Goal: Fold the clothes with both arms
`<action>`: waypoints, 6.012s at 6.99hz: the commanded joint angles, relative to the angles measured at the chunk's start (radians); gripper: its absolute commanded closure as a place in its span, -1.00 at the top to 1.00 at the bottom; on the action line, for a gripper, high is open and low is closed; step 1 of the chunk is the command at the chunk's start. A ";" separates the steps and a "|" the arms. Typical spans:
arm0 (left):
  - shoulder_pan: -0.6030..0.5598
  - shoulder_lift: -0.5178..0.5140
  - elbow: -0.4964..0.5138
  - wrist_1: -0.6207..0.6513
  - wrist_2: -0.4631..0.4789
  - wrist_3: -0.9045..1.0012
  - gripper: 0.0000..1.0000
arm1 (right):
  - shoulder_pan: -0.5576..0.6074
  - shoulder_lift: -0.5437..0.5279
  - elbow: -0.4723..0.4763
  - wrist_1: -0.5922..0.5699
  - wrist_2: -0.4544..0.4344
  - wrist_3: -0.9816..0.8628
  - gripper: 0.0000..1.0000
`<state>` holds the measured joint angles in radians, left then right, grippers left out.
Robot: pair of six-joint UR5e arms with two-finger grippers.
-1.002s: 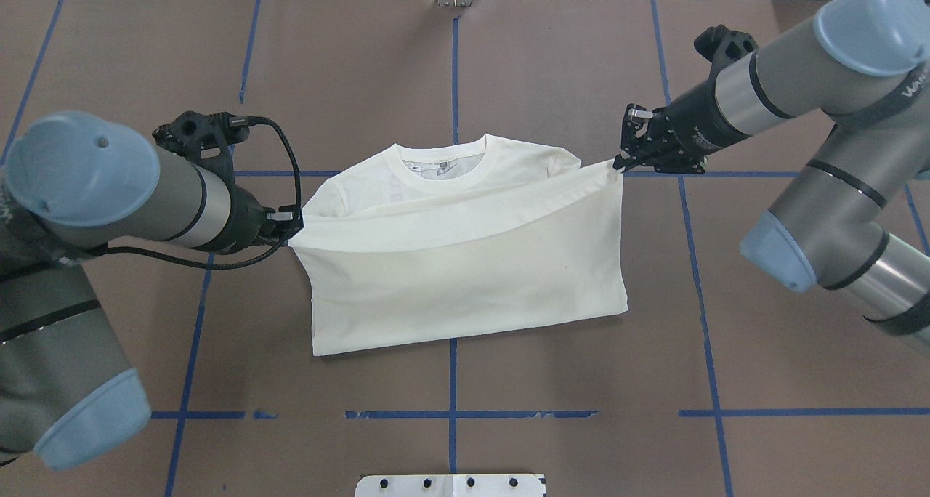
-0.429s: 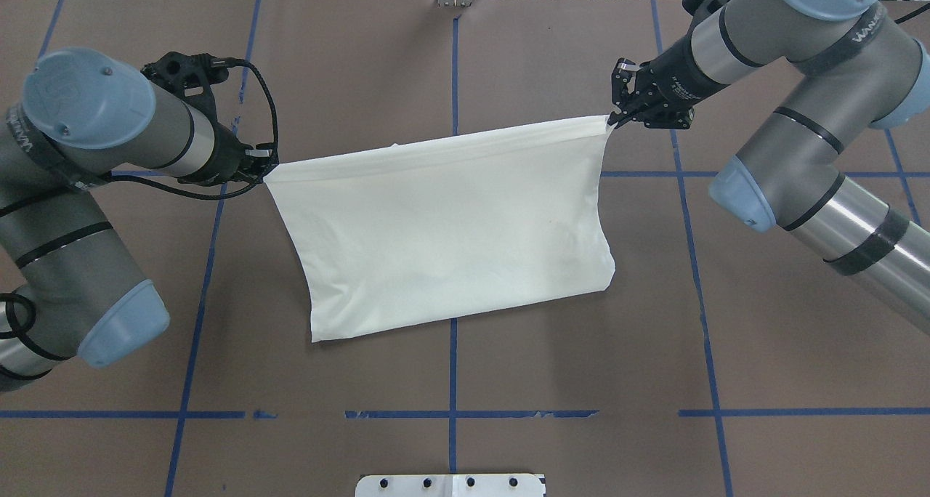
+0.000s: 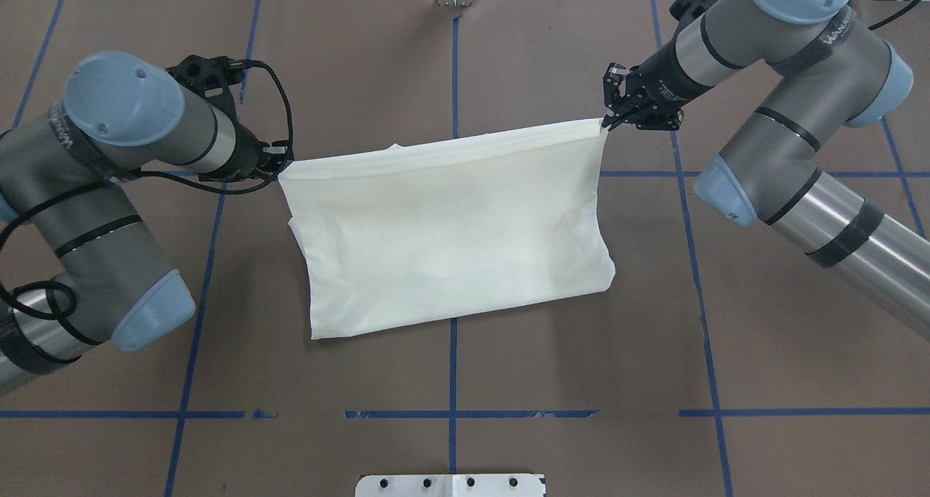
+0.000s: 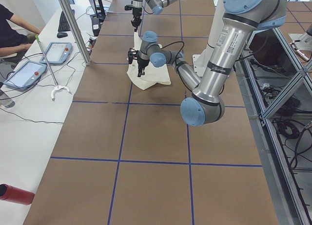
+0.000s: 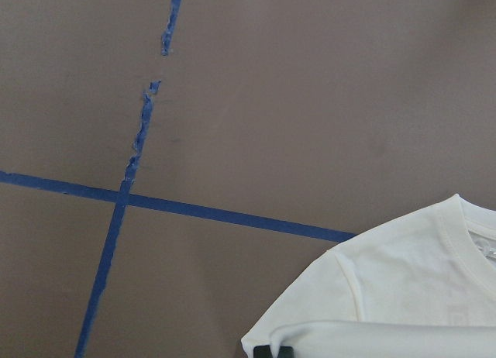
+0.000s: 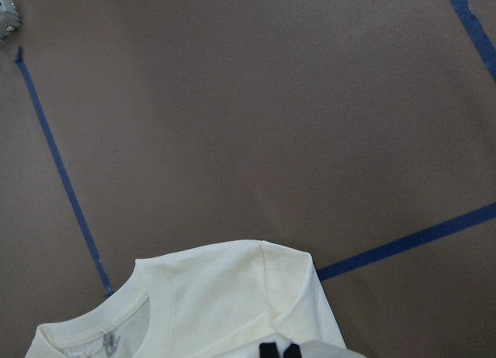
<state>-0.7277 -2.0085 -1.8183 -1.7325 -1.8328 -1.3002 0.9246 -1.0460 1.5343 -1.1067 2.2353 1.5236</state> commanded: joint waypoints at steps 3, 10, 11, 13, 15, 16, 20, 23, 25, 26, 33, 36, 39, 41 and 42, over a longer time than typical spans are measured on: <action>0.051 -0.052 0.050 -0.018 0.001 -0.116 -1.00 | -0.075 0.032 -0.025 0.005 -0.066 0.001 -1.00; 0.004 0.015 -0.063 -0.007 0.001 -0.071 1.00 | -0.175 -0.092 0.099 0.007 -0.147 -0.025 1.00; 0.005 0.020 -0.078 -0.006 0.001 -0.073 1.00 | -0.246 -0.170 0.169 -0.001 -0.204 -0.023 1.00; 0.007 0.020 -0.088 -0.006 0.001 -0.079 1.00 | -0.318 -0.268 0.248 -0.002 -0.246 -0.022 0.99; 0.010 0.019 -0.104 -0.006 0.001 -0.085 1.00 | -0.355 -0.266 0.230 -0.007 -0.276 -0.022 0.91; 0.010 0.020 -0.104 -0.006 0.001 -0.085 1.00 | -0.362 -0.256 0.218 -0.015 -0.293 -0.023 0.91; 0.010 0.022 -0.098 -0.007 0.003 -0.084 1.00 | -0.362 -0.240 0.187 -0.015 -0.316 -0.037 -0.51; 0.013 0.020 -0.092 -0.007 0.003 -0.082 1.00 | -0.351 -0.240 0.205 -0.013 -0.301 -0.037 -1.00; 0.013 0.020 -0.093 -0.009 0.003 -0.082 1.00 | -0.419 -0.413 0.388 -0.015 -0.331 -0.022 -1.00; 0.014 0.020 -0.095 -0.009 0.004 -0.082 1.00 | -0.502 -0.559 0.549 -0.015 -0.359 -0.017 -1.00; 0.146 0.007 -0.111 -0.016 0.009 -0.294 1.00 | -0.746 -0.689 0.753 -0.009 -0.444 0.222 1.00; 0.371 0.004 -0.113 -0.018 0.076 -0.516 0.99 | -0.561 -0.606 0.745 -0.005 -0.439 0.219 1.00; 0.398 -0.010 0.020 -0.134 0.115 -0.530 0.86 | -0.538 -0.598 0.739 -0.005 -0.444 0.219 1.00; 0.398 -0.010 0.007 -0.134 0.115 -0.534 0.54 | -0.538 -0.598 0.734 -0.005 -0.444 0.218 1.00; 0.401 -0.007 0.007 -0.134 0.115 -0.533 0.43 | -0.535 -0.588 0.731 -0.007 -0.442 0.217 1.00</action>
<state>-0.3290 -2.0174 -1.8091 -1.8652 -1.7187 -1.8329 0.3873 -1.6416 2.2695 -1.1125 1.7920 1.7416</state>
